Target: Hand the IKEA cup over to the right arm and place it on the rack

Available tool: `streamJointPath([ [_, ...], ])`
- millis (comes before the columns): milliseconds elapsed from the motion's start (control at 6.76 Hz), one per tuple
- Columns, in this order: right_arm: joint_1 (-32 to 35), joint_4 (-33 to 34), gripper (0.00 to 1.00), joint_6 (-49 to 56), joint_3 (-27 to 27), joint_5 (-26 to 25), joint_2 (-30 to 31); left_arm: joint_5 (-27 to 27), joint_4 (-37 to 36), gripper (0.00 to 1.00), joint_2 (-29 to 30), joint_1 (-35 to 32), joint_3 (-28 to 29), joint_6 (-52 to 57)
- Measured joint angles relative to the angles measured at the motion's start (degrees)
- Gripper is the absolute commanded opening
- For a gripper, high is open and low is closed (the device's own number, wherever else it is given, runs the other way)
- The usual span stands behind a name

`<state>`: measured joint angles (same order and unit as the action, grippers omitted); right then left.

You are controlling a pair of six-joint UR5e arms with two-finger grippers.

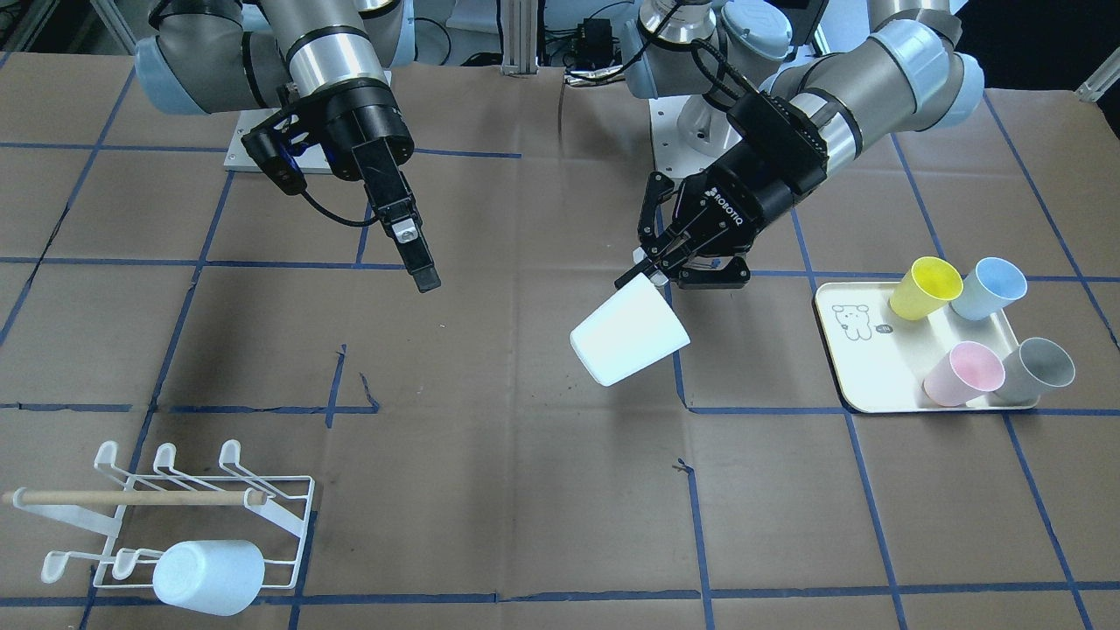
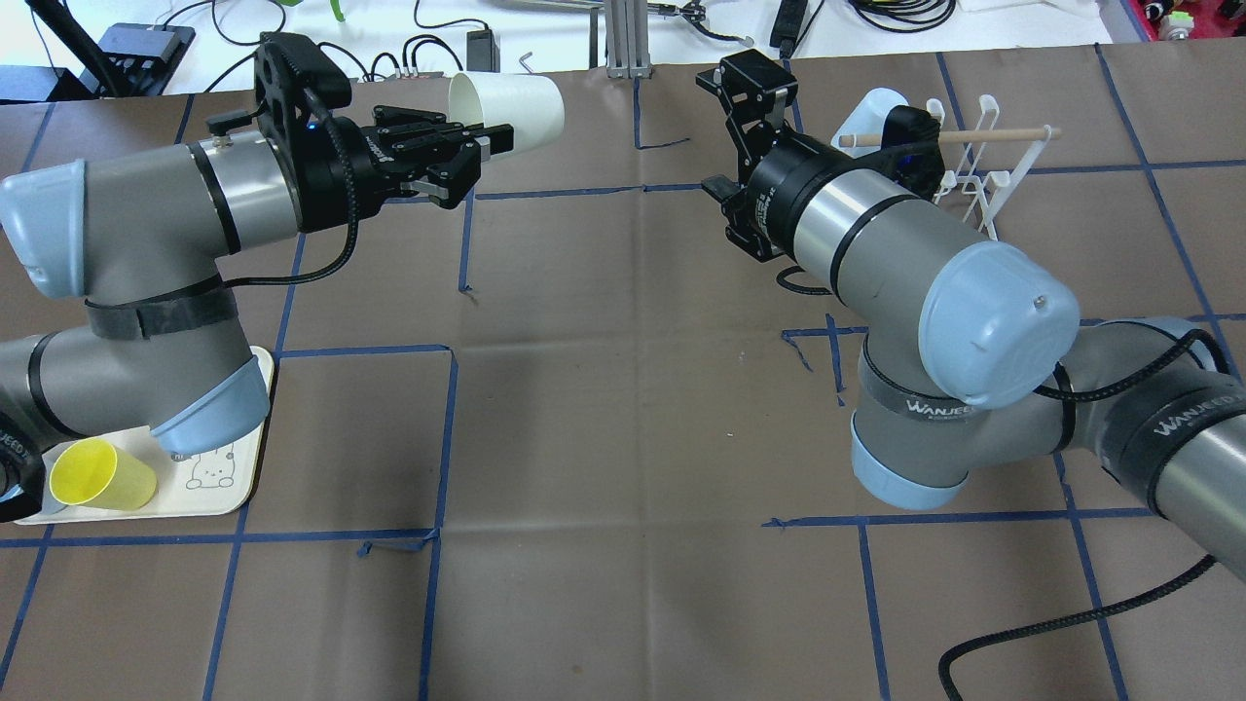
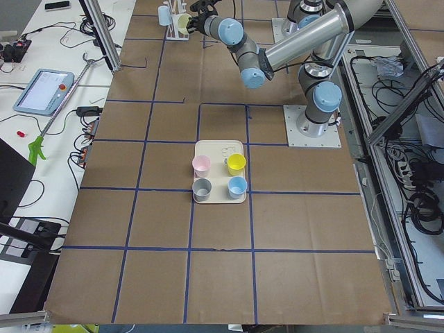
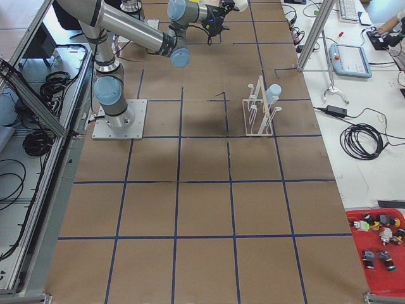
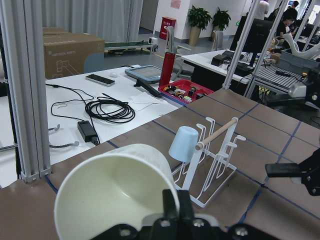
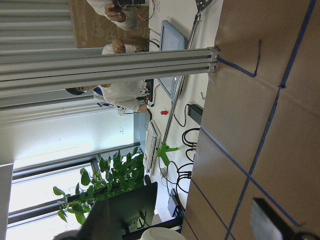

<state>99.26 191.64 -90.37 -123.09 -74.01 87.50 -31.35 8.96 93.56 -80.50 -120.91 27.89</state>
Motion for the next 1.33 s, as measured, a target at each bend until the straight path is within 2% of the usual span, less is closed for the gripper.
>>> streamJointPath([
  [444,0.51,-4.49,1.0,-0.74,0.38,0.33,0.17,0.74,-6.88,0.0,4.01,-1.84,-0.65,-2.38],
  [888,3.62,-6.99,0.98,-5.02,0.73,0.51,0.27,0.82,-7.62,0.0,3.54,-3.76,-0.8,-4.19],
  [1332,6.35,-11.61,0.98,-7.99,3.64,0.56,-0.08,0.91,-7.66,0.0,3.49,-3.97,-0.82,-4.33],
])
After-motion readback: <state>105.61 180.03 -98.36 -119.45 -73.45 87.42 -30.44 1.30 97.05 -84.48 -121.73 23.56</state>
